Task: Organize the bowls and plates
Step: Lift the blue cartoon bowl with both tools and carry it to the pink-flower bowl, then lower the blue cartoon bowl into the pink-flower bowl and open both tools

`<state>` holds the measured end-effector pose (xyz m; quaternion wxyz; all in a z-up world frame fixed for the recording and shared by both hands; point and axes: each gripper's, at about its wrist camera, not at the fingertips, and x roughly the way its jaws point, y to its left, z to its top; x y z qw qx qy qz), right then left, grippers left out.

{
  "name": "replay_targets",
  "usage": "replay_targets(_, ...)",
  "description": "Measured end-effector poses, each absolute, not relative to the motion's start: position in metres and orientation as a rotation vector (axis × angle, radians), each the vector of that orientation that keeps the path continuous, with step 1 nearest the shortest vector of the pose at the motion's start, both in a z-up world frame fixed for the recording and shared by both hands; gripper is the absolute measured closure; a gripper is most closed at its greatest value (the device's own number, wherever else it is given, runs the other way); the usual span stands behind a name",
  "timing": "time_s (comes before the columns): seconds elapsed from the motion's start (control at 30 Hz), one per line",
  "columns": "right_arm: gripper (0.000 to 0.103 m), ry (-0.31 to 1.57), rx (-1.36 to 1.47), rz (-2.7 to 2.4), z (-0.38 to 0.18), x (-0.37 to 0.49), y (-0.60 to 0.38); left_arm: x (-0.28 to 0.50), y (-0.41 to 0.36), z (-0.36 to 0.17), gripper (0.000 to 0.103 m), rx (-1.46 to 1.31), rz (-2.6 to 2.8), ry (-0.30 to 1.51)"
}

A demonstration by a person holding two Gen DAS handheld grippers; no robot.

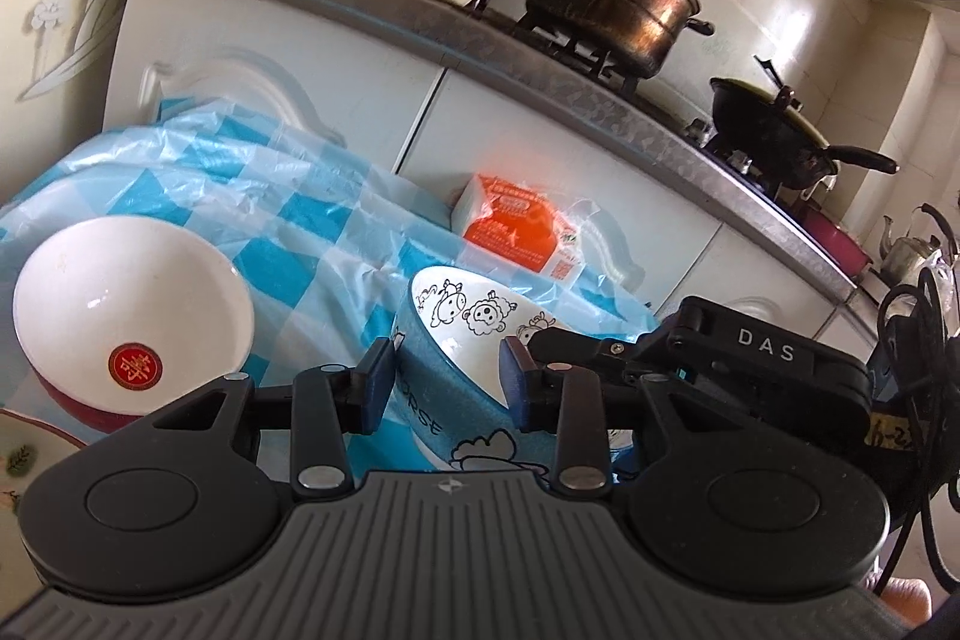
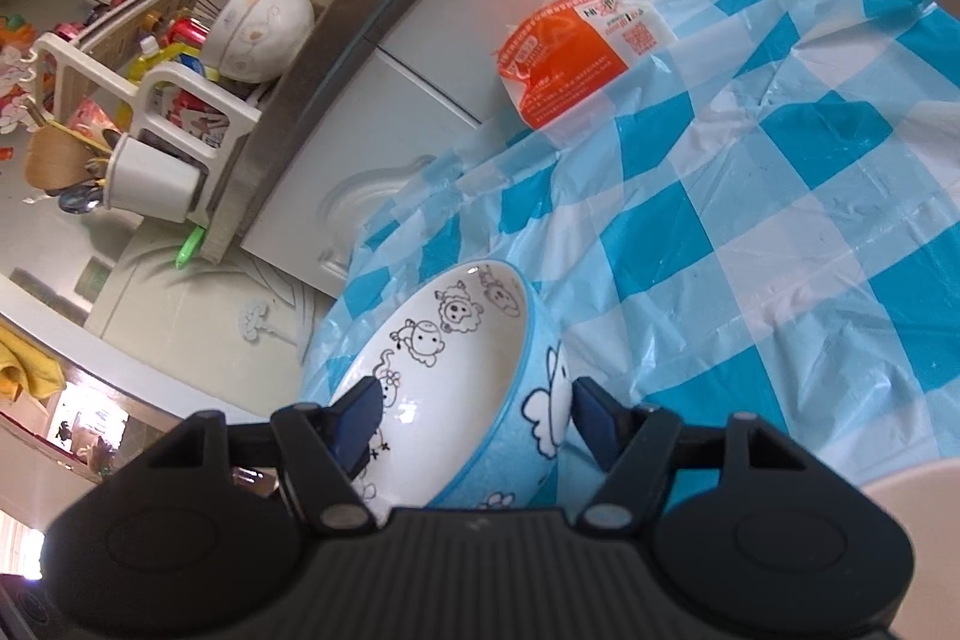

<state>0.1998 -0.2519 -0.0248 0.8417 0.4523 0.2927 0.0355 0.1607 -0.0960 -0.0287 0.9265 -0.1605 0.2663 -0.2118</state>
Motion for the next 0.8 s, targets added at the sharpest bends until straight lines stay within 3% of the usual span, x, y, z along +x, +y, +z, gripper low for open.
replay_targets(0.8,0.033,0.38,1.02,0.004,-0.002,0.07,-0.265,0.083,-0.123,-0.002,0.063,-0.272,-0.614,0.506)
